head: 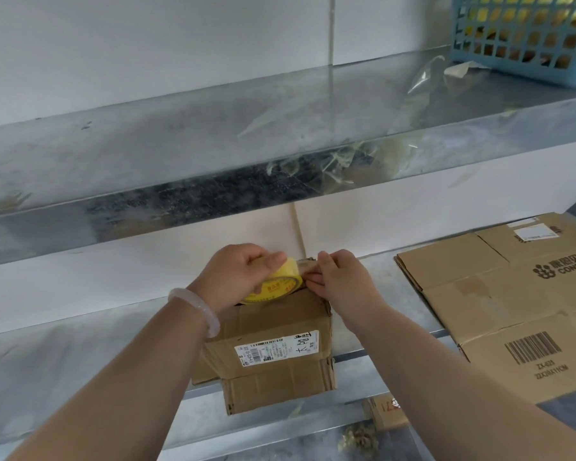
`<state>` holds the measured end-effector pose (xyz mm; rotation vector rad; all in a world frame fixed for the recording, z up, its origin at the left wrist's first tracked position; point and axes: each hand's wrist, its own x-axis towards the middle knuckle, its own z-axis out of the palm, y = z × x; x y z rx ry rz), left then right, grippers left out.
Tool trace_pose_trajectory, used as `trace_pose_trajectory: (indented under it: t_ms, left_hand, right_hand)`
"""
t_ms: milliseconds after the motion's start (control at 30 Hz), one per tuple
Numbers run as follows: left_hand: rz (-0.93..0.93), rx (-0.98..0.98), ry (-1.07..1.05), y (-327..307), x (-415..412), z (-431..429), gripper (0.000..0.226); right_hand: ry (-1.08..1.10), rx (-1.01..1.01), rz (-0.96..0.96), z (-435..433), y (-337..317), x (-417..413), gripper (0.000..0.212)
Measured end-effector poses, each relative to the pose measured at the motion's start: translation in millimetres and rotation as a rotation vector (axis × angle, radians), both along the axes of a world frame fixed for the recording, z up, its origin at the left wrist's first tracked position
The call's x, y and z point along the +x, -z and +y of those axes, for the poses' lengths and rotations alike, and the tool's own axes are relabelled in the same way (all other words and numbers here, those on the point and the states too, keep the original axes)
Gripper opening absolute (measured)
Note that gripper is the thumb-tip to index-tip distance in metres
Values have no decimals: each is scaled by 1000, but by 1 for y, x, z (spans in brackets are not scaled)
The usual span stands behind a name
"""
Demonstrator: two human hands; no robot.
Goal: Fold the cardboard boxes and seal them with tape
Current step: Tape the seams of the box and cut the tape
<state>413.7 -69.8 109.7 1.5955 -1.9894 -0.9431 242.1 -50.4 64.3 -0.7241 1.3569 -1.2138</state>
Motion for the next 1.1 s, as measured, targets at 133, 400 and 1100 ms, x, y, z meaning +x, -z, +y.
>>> trace_pose_trajectory:
  t_ms: [133, 400, 1100]
  left_hand:
    - [207, 107, 25, 17, 37, 12, 36]
    - [61, -147, -61, 13, 45, 9, 23]
    - [-555, -322, 40, 0, -7, -3, 46]
  right_hand:
    - [2, -14, 11, 0, 4, -2, 19]
    - [-12, -50, 183, 2, 5, 2, 22]
    - [201, 53, -303, 11, 6, -28, 26]
